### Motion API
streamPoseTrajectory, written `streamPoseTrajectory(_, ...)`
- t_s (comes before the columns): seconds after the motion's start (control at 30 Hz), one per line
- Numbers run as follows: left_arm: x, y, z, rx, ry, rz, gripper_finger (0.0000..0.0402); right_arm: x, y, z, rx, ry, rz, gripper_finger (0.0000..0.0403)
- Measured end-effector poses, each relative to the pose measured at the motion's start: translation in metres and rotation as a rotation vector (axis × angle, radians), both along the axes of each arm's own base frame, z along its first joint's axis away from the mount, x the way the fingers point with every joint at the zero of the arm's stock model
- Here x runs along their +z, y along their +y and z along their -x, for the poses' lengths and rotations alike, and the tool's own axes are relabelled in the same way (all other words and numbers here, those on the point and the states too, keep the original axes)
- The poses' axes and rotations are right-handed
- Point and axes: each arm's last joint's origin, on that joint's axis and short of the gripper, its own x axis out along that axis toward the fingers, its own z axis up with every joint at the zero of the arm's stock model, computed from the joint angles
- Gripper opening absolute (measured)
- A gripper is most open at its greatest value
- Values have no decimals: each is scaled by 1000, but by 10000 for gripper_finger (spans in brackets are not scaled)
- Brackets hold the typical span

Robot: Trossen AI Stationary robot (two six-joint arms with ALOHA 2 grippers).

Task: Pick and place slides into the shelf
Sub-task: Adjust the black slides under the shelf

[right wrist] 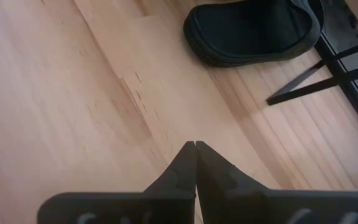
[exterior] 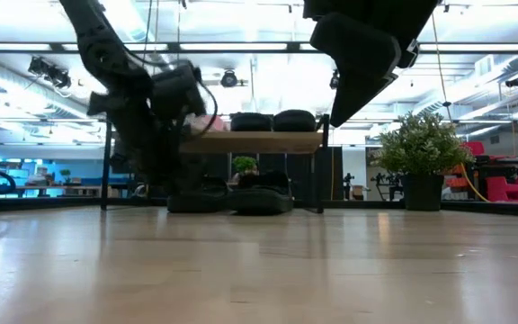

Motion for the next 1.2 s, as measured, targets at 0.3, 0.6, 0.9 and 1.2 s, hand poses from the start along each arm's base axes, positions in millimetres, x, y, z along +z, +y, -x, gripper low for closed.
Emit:
streamPoseTrajectory(0.3, -5, -8, -5, -12, -52, 4, 2, 0, 0, 0, 5, 4, 4, 7)
streamPoseTrajectory(0.6, -2, -39, -19, -142, -173, 30, 2, 0, 0, 0, 6, -2, 10, 6)
streamPoseTrajectory(0.9, -5, -53, -34, -291, -234, 43, 2, 0, 0, -1, 12, -3, 13, 6)
streamPoseTrajectory(1.2, 6, -72, -32, -413, -231, 86, 5, 0, 1, -2, 35, 1, 17, 3)
